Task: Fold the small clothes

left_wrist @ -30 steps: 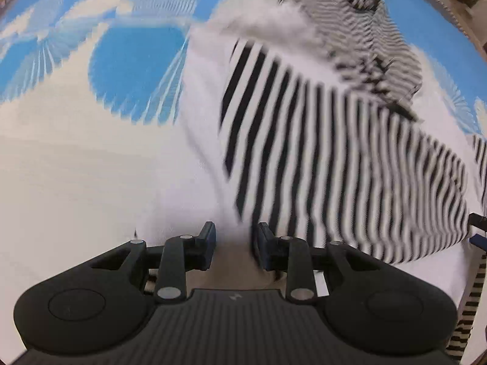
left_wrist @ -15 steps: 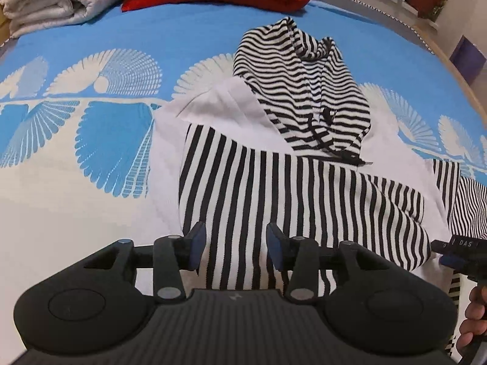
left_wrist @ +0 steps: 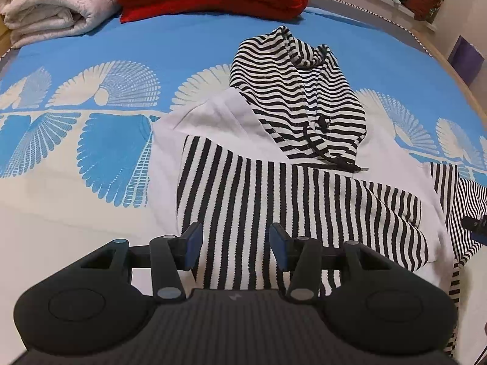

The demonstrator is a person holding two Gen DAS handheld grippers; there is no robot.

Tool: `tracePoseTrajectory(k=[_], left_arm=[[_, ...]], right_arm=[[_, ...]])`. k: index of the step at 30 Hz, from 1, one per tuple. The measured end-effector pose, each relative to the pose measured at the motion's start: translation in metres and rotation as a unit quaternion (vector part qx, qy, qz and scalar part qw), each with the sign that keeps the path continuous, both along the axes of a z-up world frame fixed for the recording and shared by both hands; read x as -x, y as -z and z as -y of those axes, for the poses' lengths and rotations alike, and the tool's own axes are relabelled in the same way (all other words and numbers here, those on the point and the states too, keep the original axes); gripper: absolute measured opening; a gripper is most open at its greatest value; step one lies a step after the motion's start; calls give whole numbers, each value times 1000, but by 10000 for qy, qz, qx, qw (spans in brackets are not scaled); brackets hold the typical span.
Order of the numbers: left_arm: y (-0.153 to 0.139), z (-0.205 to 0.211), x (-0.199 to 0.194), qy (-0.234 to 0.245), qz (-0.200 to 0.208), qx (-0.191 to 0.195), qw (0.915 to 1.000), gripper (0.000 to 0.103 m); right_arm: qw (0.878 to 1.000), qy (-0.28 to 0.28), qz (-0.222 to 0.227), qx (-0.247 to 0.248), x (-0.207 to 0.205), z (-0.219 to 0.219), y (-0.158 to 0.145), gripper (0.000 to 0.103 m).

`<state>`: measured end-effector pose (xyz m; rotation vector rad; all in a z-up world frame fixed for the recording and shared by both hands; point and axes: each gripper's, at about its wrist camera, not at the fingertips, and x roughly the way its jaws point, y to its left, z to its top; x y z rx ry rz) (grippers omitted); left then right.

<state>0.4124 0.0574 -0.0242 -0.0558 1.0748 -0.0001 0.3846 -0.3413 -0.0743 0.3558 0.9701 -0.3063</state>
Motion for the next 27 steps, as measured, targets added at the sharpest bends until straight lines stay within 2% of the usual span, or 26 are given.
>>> tracePoseTrajectory(k=[8,22,27], left_arm=[[0,15,-4,70,24,-11,10000,54],[6,47,-8,250,34,-117,9996,54],[8,55,-10,312,31,-146,9994,54]], right_arm=[[9997,240,62,65,10,43,1,44],[9989,369,264,87,23,78,-3,43],[9986,432,297,65,27,92,-2,36]])
